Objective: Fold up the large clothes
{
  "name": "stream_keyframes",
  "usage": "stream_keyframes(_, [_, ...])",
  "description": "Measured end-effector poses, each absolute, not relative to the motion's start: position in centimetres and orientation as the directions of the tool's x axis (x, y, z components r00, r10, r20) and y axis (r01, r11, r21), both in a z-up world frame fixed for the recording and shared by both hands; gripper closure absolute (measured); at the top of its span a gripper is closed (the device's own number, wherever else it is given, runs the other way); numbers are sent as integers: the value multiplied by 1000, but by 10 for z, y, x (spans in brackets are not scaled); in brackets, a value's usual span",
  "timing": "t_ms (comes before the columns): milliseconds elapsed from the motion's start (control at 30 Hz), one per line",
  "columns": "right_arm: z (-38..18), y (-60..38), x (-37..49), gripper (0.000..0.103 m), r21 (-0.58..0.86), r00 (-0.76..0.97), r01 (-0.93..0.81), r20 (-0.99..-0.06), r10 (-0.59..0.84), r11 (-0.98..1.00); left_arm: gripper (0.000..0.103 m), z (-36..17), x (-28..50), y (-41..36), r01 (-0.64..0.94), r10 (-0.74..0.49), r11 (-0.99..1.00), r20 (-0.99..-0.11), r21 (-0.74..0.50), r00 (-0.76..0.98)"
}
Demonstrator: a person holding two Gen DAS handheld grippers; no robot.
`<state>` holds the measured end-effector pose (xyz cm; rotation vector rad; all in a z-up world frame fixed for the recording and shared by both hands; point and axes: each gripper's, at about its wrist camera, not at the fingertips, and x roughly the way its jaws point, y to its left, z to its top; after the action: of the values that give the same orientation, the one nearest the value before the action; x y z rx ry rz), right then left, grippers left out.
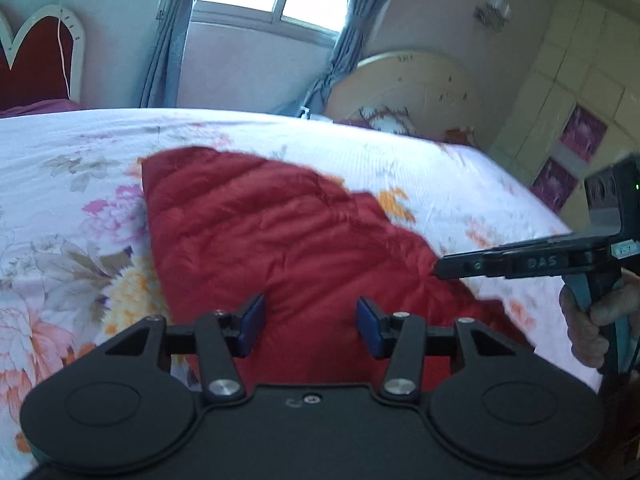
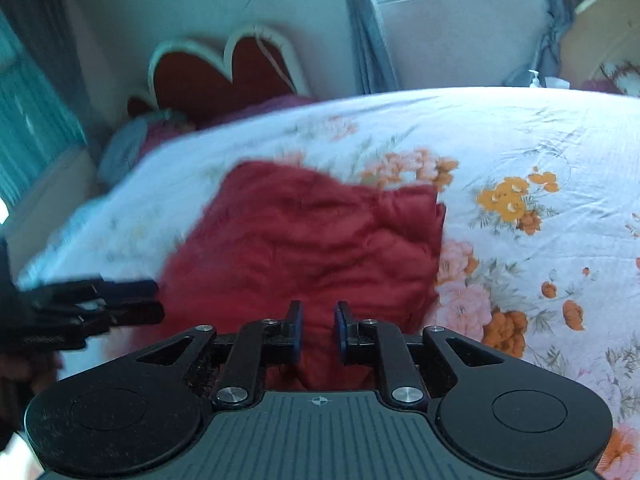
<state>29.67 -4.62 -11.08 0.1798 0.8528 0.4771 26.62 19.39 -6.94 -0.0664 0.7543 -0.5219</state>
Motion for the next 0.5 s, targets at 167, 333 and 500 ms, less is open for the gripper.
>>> stream_keyframes(167, [-147,-45,303,88,345,525,-279,-727,443,896,53,-91,265,187,412,-444,886,-649,-214,618])
stream_keyframes(333, [-115,-47,283,88,337,564,-289,-696,444,896,55,-73,250,193,394,-437,892,-648,-222,624])
stream_keyframes(500, [-92,-41,257,88,361,550,-349,-668,501,865,55,-65,225,190,366,-418,903,-659,-224,626])
